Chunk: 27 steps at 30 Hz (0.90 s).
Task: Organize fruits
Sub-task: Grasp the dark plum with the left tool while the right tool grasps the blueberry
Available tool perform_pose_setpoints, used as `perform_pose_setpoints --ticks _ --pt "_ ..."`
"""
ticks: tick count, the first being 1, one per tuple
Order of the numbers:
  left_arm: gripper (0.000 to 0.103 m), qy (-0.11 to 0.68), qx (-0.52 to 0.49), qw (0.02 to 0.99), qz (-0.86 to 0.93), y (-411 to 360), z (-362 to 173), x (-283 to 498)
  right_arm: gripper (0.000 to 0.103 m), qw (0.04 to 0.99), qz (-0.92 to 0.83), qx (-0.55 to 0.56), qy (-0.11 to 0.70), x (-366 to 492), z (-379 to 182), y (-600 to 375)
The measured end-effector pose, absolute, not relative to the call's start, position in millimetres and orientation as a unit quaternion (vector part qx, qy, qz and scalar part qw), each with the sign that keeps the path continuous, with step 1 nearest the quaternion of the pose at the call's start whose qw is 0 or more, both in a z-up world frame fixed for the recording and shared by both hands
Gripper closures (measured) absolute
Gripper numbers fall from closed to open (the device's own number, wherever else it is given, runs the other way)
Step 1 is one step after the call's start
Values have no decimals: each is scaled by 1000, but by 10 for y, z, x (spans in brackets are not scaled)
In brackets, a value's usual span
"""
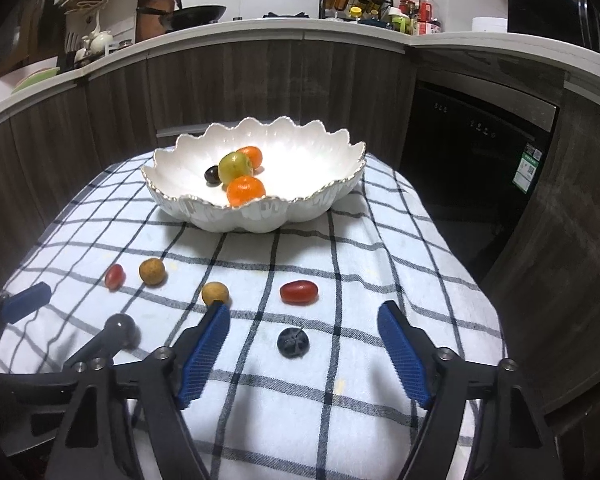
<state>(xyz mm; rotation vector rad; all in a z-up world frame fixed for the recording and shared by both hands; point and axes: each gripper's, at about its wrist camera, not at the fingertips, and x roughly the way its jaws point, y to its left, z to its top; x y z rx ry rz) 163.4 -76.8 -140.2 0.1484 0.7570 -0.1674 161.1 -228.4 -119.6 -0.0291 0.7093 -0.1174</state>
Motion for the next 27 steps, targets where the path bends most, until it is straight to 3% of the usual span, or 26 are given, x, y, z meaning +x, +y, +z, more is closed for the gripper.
perform_pose_setpoints --ticks 13,18,27 --pt "20 381 61 918 -89 -796 -1513 1709 39 925 -47 8 378 1740 -1429 -2345" --pt "30 390 56 914 -95 -805 -1559 1750 51 919 -40 12 392 1788 -1510 -2343" --pt "44 404 52 907 -110 -848 -1640 1783 51 917 -37 11 397 1816 -1536 -2330"
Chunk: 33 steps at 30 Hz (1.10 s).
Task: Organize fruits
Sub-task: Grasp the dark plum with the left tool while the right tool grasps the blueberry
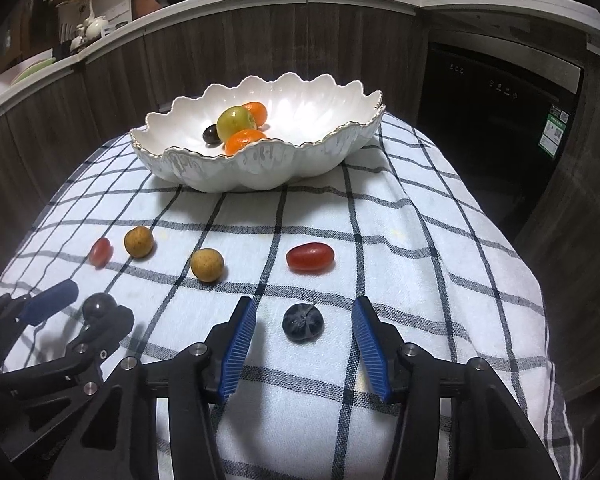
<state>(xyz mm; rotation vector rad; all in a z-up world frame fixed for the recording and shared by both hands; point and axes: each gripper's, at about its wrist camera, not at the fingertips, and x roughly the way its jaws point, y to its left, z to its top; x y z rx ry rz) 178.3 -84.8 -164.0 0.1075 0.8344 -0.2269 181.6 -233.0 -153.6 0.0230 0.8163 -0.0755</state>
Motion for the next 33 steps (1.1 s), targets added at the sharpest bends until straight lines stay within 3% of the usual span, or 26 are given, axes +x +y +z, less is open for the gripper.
perform_pose_setpoints --ticks 14,18,33 --pt "62 409 50 904 -117 -854 -1693 1791 67 908 -34 18 418 1883 -1608 -2348" --pt "73 408 50 904 -120 -846 -1690 1791 79 908 -36 12 418 1885 -1608 -2331" --pt "75 401 51 907 -119 -845 -1604 1776 80 910 -39 19 413 1866 -1593 -2352"
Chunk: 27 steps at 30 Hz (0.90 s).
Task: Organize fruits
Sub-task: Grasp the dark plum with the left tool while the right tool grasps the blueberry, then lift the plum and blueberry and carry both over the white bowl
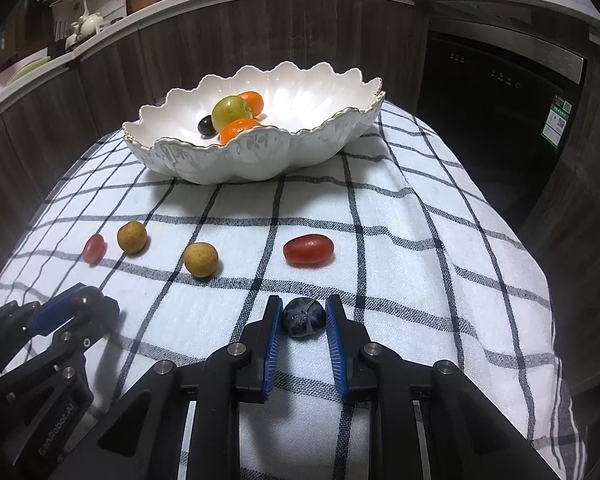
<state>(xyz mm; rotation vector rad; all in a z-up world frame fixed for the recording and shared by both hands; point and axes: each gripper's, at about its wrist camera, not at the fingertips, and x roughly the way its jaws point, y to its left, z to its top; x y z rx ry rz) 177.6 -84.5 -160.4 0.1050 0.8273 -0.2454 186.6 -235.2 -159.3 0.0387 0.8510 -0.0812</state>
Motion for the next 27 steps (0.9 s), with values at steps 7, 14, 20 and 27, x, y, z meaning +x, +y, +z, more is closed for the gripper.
perform_pose_setpoints --ticks 7,14,20,27 --pt "75 398 51 909 -115 -831 -1501 1764 80 913 -42 21 406 1851 -1519 -2364" --pt "75 397 54 910 -109 -831 -1370 1825 80 919 -39 20 392 1848 -1324 -2324" --pt "75 395 45 912 -105 -838 -1239 1932 80 924 -32 18 380 1903 -1161 -2289" --pt "75 393 43 913 -104 -869 -1103 2058 80 932 -27 18 362 1984 -966 -2289"
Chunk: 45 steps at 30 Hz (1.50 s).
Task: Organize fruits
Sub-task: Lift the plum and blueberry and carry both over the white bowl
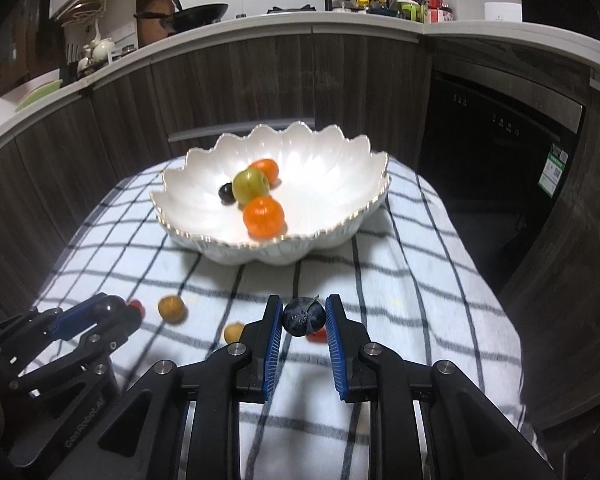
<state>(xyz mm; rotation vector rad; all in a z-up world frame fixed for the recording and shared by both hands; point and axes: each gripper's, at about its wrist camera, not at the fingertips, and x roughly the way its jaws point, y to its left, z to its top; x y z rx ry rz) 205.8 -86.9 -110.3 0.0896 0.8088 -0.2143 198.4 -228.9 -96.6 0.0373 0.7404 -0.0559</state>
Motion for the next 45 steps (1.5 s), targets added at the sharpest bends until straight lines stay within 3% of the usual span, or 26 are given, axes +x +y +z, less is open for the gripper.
perform_pose_setpoints --ticks 25,45 --pt "75 397 27 911 -111 -1078 -830 2829 80 948 -28 10 318 2622 -475 -2500" --pt "75 397 26 913 -94 -1061 -845 3257 80 947 -35 8 319 3122 -448 -2616"
